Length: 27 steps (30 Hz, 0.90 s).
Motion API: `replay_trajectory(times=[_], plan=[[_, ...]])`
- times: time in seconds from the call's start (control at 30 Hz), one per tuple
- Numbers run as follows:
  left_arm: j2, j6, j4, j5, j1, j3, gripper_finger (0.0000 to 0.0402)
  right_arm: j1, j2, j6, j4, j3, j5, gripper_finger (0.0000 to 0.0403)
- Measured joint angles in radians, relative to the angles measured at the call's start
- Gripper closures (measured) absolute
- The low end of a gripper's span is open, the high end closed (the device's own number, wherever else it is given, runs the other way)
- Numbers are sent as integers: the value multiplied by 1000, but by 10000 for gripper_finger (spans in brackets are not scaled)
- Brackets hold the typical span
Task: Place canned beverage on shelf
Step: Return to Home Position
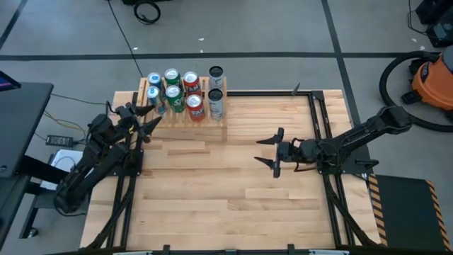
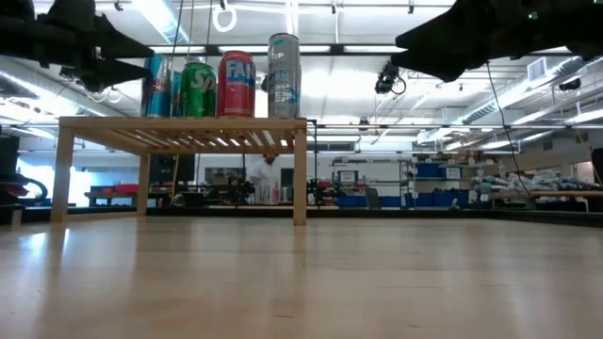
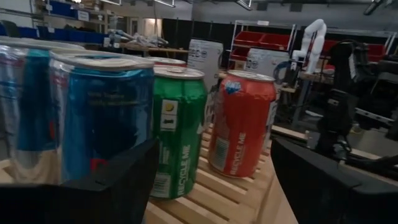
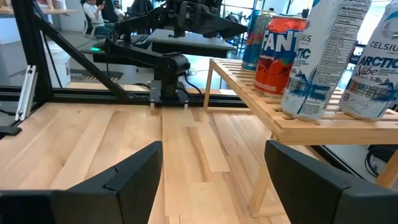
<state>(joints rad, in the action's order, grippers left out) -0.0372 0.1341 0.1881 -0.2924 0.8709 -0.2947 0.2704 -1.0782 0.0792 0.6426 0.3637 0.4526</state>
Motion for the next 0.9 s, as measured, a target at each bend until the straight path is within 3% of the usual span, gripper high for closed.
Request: replay_trajectory(times=[0.57,0.9], plan=[[0,-16,88,2,-130,0,83,0,0,-8,-16,0,-1,112],[0,-26,85,-150,-322,0,83,-2,0,3,-16,0,-1,112]])
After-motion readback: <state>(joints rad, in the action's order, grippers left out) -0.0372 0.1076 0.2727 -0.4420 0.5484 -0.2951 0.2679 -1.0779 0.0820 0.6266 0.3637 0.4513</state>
